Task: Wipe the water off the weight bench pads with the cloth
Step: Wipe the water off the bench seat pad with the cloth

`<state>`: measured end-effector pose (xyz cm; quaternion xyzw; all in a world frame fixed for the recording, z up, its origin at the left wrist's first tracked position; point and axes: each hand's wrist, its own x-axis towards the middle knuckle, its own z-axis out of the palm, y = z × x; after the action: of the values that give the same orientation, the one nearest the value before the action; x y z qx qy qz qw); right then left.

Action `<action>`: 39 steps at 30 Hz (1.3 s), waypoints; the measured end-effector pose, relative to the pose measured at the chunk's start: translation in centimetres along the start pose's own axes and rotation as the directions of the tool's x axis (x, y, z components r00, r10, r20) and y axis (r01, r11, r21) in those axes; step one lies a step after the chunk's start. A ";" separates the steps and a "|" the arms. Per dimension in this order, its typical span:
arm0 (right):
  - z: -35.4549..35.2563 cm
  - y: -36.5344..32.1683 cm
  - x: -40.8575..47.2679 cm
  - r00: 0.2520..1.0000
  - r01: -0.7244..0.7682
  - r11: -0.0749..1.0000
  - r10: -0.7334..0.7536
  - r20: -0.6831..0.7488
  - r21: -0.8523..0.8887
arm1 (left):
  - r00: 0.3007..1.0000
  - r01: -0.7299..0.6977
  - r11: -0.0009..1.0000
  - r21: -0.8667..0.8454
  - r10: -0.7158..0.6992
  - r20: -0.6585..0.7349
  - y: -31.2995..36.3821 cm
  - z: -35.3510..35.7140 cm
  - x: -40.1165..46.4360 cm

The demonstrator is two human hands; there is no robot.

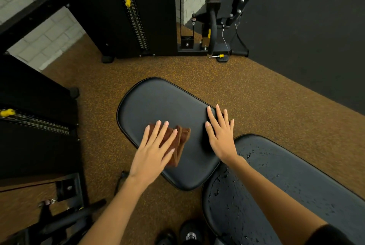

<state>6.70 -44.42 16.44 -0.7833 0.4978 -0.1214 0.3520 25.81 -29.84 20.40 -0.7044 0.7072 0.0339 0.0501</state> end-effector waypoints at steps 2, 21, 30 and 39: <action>-0.4 0.1 0.1 1.000 0.008 1.000 -0.008 0.019 0.014 | 1.000 -0.026 0.997 0.067 0.027 -0.012 -2.4 -0.6 0.6; -1.2 -0.2 0.2 0.998 -0.032 0.996 0.027 0.061 0.083 | 0.921 -0.383 0.924 0.018 0.380 0.086 3.9 1.0 -1.9; -1.3 -0.5 -0.1 0.996 -0.042 0.998 0.038 0.081 0.051 | 0.991 -0.105 0.994 0.016 0.106 -0.084 -2.3 -1.4 -1.2; -1.3 -0.7 -0.8 0.996 -0.058 0.996 0.053 0.075 0.069 | 0.993 -0.066 0.994 -0.091 0.056 -0.103 2.1 -0.1 -1.6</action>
<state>6.11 -44.11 18.02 -0.7601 0.5015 -0.1008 0.4008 23.74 -28.21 20.66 -0.6849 0.7276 0.0336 -0.0197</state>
